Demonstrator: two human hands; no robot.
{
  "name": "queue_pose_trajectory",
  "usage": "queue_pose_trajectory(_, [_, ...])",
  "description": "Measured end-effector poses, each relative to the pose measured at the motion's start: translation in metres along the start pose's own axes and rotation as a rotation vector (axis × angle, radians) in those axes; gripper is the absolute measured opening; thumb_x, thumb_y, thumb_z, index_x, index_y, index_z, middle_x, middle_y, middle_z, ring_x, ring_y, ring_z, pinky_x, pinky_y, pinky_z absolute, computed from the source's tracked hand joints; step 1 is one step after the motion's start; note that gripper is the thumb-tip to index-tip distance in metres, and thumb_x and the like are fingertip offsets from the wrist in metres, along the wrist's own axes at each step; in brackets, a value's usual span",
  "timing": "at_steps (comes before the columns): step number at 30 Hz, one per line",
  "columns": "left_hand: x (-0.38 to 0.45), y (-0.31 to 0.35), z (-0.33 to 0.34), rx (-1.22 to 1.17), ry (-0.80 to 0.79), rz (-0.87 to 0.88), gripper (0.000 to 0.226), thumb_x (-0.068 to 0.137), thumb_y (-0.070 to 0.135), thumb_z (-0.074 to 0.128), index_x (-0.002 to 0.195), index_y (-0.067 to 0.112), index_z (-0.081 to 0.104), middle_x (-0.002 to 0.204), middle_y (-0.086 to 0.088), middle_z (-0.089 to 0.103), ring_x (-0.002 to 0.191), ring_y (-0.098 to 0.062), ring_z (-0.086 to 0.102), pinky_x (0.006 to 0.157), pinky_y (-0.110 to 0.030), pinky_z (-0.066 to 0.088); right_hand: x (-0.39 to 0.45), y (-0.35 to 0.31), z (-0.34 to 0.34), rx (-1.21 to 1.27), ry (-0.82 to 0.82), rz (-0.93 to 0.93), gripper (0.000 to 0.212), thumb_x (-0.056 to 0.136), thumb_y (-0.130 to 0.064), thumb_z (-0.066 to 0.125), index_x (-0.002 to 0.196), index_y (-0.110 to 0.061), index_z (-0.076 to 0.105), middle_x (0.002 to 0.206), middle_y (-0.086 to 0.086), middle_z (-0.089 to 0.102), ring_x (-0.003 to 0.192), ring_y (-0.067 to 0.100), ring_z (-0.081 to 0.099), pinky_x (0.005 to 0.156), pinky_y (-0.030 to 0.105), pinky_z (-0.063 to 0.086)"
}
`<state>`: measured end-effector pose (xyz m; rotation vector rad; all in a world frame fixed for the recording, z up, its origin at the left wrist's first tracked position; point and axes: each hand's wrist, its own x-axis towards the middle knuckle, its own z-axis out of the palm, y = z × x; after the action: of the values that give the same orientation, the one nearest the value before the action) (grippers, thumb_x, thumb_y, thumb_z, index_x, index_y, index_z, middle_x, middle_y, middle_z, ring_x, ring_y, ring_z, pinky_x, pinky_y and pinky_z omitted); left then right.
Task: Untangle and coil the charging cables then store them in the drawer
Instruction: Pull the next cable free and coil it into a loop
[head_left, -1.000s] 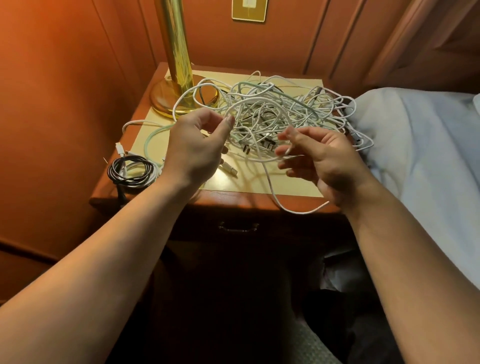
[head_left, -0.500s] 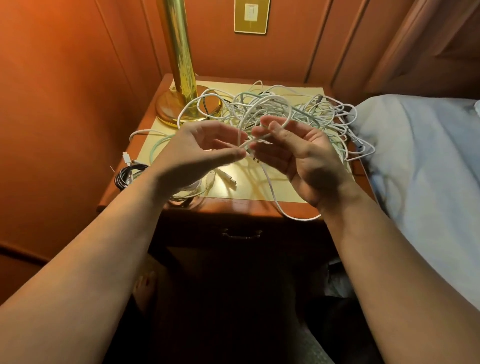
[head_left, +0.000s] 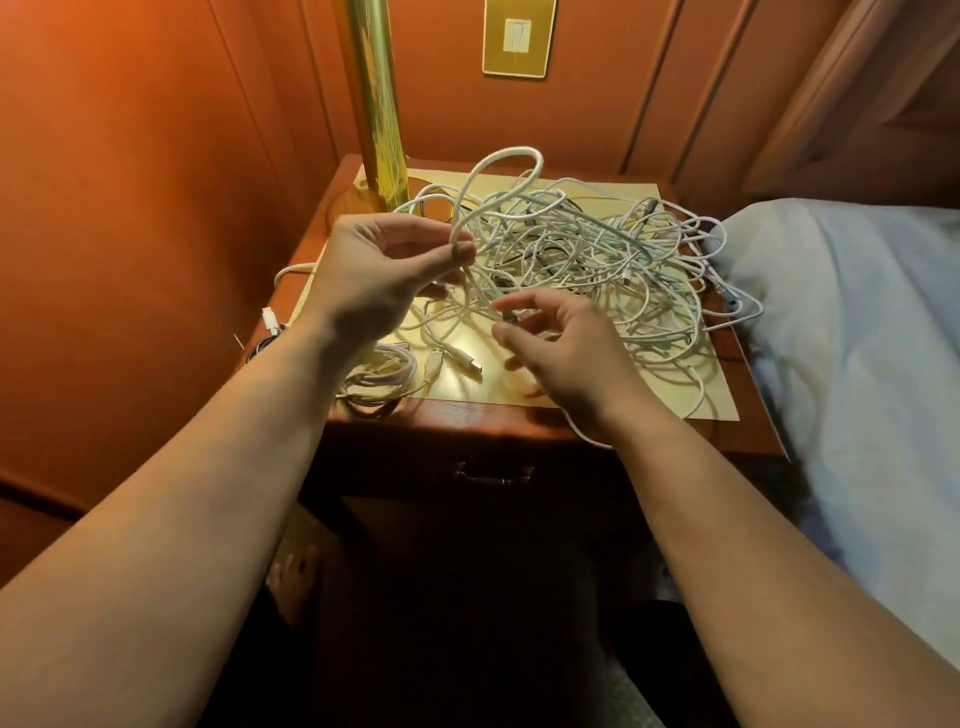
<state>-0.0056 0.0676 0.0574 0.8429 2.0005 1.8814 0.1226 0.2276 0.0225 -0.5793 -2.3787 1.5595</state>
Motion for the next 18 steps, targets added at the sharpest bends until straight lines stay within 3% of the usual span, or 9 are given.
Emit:
queue_pose_trajectory(2, [0.002, 0.004, -0.003, -0.047, 0.006, -0.011, 0.026, 0.086, 0.017, 0.08, 0.108, 0.002, 0.076, 0.095, -0.01, 0.079, 0.086, -0.028, 0.074, 0.073, -0.033, 0.06, 0.004, 0.005, 0.005, -0.171, 0.057, -0.018, 0.029, 0.092, -0.037, 0.076, 0.12, -0.035, 0.07, 0.093, -0.004, 0.073, 0.078, 0.02, 0.074, 0.065, 0.046, 0.064])
queue_pose_trajectory(6, [0.002, 0.006, -0.002, -0.173, 0.008, -0.086, 0.021, 0.088, 0.017, 0.077, 0.105, 0.004, 0.076, 0.095, -0.009, 0.079, 0.088, -0.026, 0.075, 0.075, -0.035, 0.062, 0.004, 0.002, 0.01, -0.349, 0.106, -0.069, 0.037, 0.088, -0.049, 0.077, 0.123, -0.039, 0.07, 0.083, -0.013, 0.071, 0.083, 0.008, 0.07, 0.084, 0.033, 0.059])
queue_pose_trajectory(11, [0.002, 0.01, 0.004, -0.312, -0.116, -0.195, 0.019, 0.09, 0.014, 0.074, 0.104, 0.001, 0.073, 0.095, -0.009, 0.076, 0.089, -0.023, 0.074, 0.074, -0.03, 0.06, 0.003, -0.006, 0.021, -0.247, 0.13, -0.07, 0.06, 0.075, -0.074, 0.076, 0.117, -0.031, 0.075, 0.08, -0.011, 0.071, 0.077, 0.006, 0.071, 0.074, 0.029, 0.058])
queue_pose_trajectory(14, [0.001, 0.011, 0.006, -0.315, -0.175, -0.166, 0.027, 0.086, 0.015, 0.076, 0.106, -0.002, 0.073, 0.097, -0.013, 0.076, 0.089, -0.025, 0.074, 0.078, -0.032, 0.062, 0.005, -0.008, 0.027, -0.084, 0.164, -0.113, 0.034, 0.091, -0.054, 0.074, 0.1, -0.022, 0.078, 0.077, -0.006, 0.074, 0.058, 0.01, 0.072, 0.058, 0.028, 0.054])
queue_pose_trajectory(18, [0.004, 0.007, -0.005, -0.045, -0.009, -0.057, 0.026, 0.092, 0.022, 0.074, 0.108, 0.0, 0.075, 0.097, -0.009, 0.078, 0.091, -0.023, 0.075, 0.083, -0.034, 0.062, 0.007, -0.009, 0.025, 0.012, 0.176, -0.063, 0.024, 0.102, -0.036, 0.066, 0.094, -0.015, 0.075, 0.08, -0.003, 0.076, 0.058, 0.016, 0.073, 0.049, 0.025, 0.047])
